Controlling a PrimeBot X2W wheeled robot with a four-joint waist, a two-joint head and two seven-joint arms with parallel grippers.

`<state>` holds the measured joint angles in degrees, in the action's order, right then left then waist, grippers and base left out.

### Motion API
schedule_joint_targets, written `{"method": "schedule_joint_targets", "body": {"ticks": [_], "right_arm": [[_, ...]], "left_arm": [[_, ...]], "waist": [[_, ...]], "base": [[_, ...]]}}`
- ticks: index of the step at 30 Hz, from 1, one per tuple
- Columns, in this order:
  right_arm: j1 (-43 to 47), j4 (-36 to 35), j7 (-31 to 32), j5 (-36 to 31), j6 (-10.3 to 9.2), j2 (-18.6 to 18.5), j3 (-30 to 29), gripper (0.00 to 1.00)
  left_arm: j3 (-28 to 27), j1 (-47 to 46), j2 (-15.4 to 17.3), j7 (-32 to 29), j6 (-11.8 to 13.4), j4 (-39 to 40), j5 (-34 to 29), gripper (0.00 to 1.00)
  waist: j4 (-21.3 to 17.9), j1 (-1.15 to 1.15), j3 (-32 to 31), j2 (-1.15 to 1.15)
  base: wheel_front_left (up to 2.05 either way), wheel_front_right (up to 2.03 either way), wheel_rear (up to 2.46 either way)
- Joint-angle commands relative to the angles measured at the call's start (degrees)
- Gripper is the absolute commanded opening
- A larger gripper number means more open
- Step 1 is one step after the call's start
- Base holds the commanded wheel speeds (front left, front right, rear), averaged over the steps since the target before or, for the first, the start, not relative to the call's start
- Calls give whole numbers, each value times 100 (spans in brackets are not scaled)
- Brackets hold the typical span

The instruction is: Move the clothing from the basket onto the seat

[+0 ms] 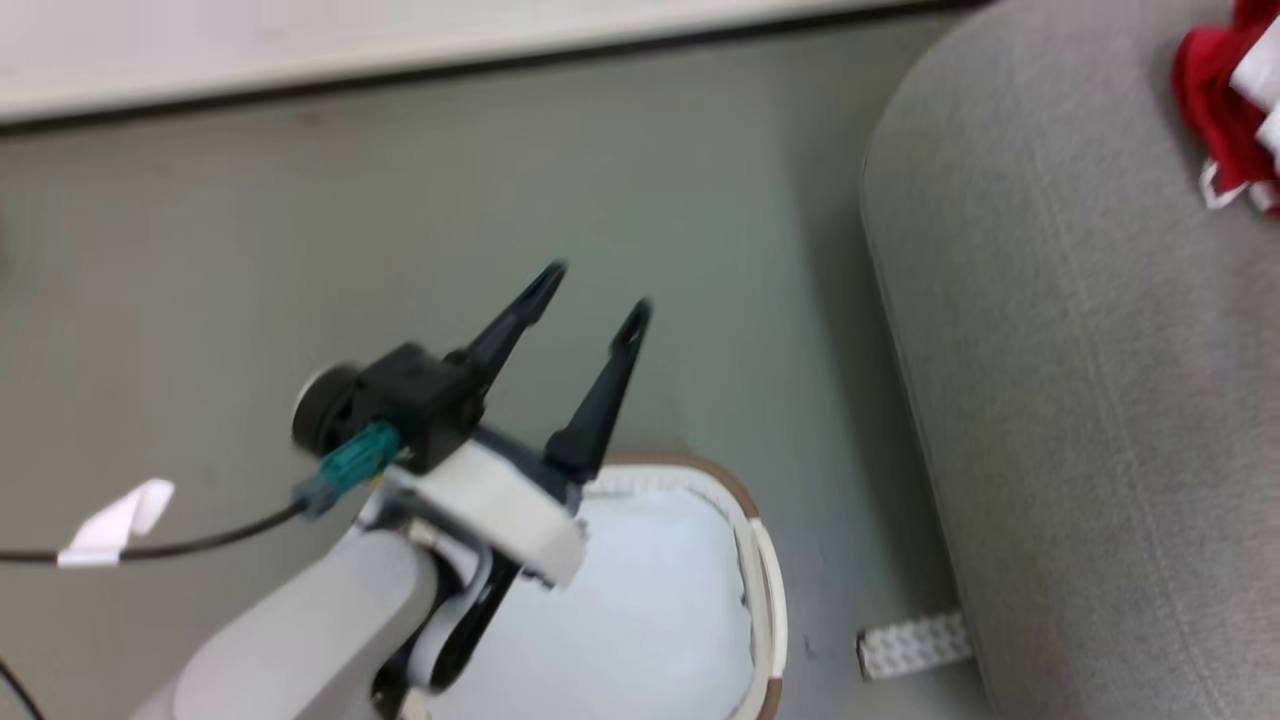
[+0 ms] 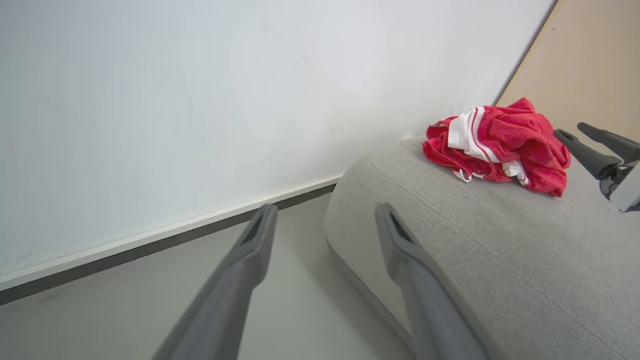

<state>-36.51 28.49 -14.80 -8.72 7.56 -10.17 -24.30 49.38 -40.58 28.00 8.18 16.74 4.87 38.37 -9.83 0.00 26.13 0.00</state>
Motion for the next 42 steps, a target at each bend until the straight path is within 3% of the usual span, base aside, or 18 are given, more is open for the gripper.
{"method": "schedule_joint_targets", "body": {"ticks": [1, 11, 18, 22, 31, 35, 42], "right_arm": [[385, -255, -28, 144, -15, 102, 136, 100], [2429, -1551, -29, 711, -15, 517, 1109, 100], [3462, -1843, -30, 882, -15, 695, 1612, 100], [3851, -1815, -30, 832, -15, 717, 1818, 100], [4146, -1635, -30, 1130, -15, 730, 2112, 100], [4140, -1597, -30, 1188, -15, 730, 2125, 100], [4096, -1532, -30, 1257, -15, 730, 2042, 100]], "left_arm": [[-38, 280, 91, 138, 50, -117, 105, 100], [-546, 1846, 110, 682, 484, -838, 369, 100], [-1524, 3106, -120, 695, 506, -949, 66, 100], [-2101, 3720, -367, 696, 276, -976, -263, 100], [-3277, 4524, -999, 697, -518, -1118, -1092, 100], [-3554, 4628, -1229, 698, -942, -1163, -1356, 100], [-3807, 4632, -1538, 698, -1364, -1296, -1709, 100]], "waist": [[162, 0, -670, 0], [837, 0, -2087, 0], [1153, 0, -2734, 0], [1253, 0, -2914, 0], [1284, 0, -3064, 0], [1273, 0, -3071, 0], [1214, 0, -3072, 0]], "base": [[0, 0, 0], [0, 0, 0], [0, 0, 0], [0, 0, 0], [0, 0, 0], [0, 0, 0], [0, 0, 0]]}}
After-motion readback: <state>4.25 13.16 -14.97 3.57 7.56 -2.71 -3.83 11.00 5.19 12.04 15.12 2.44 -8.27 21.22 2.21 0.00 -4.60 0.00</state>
